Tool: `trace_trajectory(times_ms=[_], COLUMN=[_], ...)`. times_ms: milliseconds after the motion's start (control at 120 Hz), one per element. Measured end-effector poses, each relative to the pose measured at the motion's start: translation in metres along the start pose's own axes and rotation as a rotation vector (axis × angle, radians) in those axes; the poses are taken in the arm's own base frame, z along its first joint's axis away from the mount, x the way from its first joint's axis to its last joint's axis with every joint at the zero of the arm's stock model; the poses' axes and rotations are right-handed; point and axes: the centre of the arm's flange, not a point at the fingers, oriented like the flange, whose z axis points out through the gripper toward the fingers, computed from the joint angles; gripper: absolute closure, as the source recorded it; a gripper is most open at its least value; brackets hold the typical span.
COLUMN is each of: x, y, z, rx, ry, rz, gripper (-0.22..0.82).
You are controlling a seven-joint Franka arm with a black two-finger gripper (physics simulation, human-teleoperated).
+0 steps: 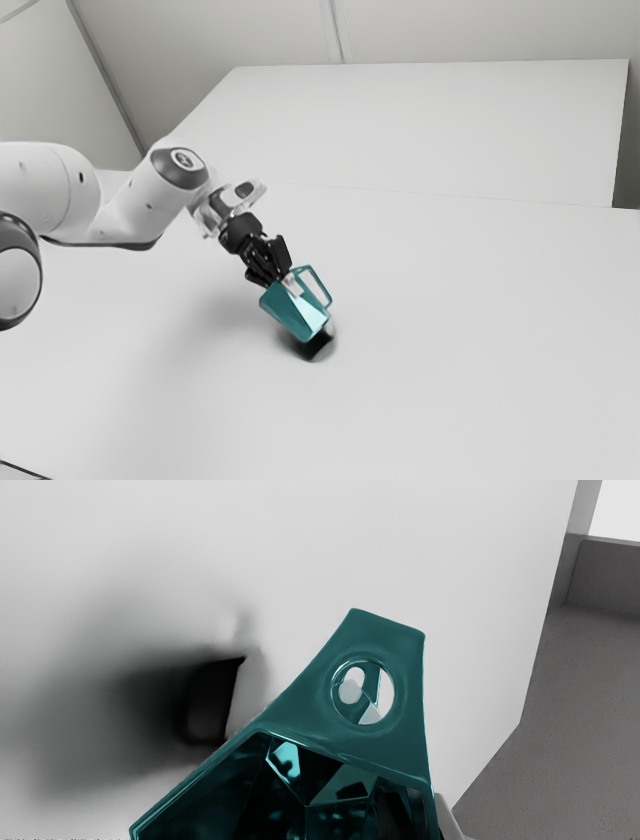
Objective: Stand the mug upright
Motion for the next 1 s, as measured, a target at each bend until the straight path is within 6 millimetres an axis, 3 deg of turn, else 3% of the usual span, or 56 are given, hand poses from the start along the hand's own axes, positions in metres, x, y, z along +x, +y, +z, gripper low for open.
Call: trace_trajectory(times_ms=[333,558,1000], x=[-0.003,-0.004,0.002], y=[0.021,0.047,0.059], z=[-0.016,-0.029,-0.043], rx=[0.117,0.252,0.566], ry=[-0.016,-0.037,-0.047], rz=[0.046,0.077,0.034], gripper=[0.76,0.75,0.75])
